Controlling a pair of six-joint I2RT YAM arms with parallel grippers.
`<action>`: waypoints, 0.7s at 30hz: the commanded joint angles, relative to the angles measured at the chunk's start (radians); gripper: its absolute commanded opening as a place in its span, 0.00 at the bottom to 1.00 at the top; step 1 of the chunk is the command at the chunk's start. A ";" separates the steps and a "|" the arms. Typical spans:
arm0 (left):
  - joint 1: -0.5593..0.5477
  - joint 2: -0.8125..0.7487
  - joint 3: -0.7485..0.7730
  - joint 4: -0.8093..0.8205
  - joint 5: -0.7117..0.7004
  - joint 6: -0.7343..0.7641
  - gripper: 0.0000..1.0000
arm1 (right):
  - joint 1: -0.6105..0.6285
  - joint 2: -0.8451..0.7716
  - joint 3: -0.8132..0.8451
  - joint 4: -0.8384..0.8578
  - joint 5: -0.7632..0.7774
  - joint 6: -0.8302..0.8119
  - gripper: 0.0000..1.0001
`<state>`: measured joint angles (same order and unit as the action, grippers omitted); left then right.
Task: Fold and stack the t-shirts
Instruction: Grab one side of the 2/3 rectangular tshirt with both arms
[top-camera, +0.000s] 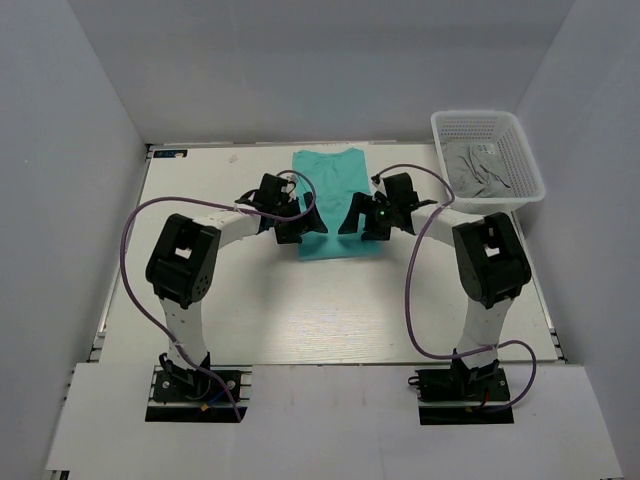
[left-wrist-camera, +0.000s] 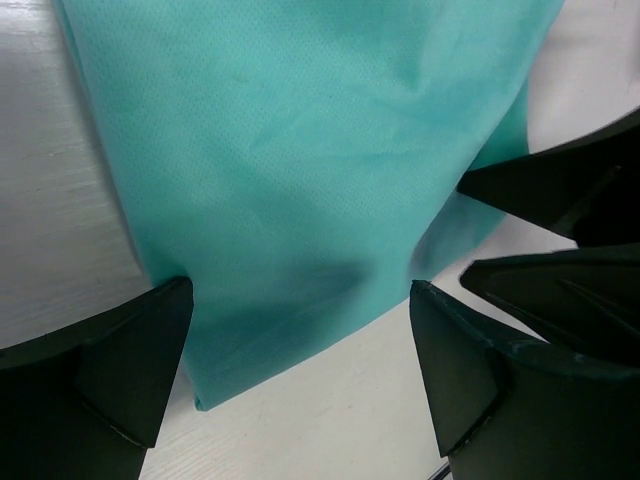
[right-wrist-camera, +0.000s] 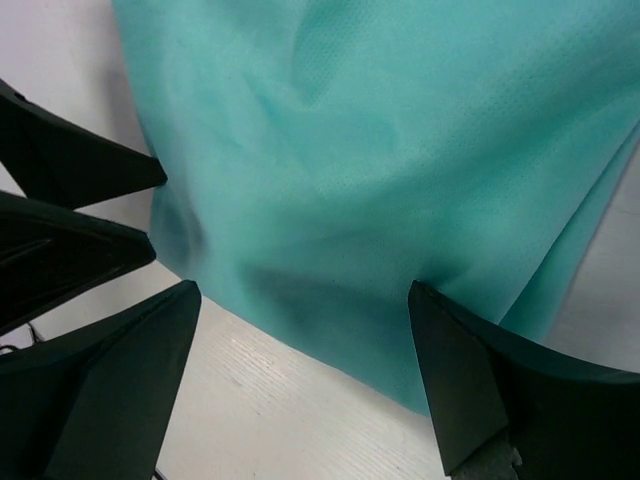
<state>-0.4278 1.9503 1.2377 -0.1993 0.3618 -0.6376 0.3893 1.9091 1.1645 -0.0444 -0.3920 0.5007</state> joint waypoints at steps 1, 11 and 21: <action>-0.005 -0.082 0.038 -0.095 -0.064 0.045 1.00 | 0.006 -0.122 0.025 0.012 -0.012 -0.074 0.90; -0.023 -0.312 -0.121 -0.169 -0.253 0.093 1.00 | -0.004 -0.389 -0.141 -0.204 0.352 -0.113 0.90; -0.072 -0.209 -0.167 -0.154 -0.264 0.093 1.00 | -0.001 -0.283 -0.147 -0.212 0.349 -0.097 0.90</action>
<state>-0.4839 1.7222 1.0824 -0.3580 0.1120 -0.5568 0.3862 1.6115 1.0039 -0.2485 -0.0574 0.4145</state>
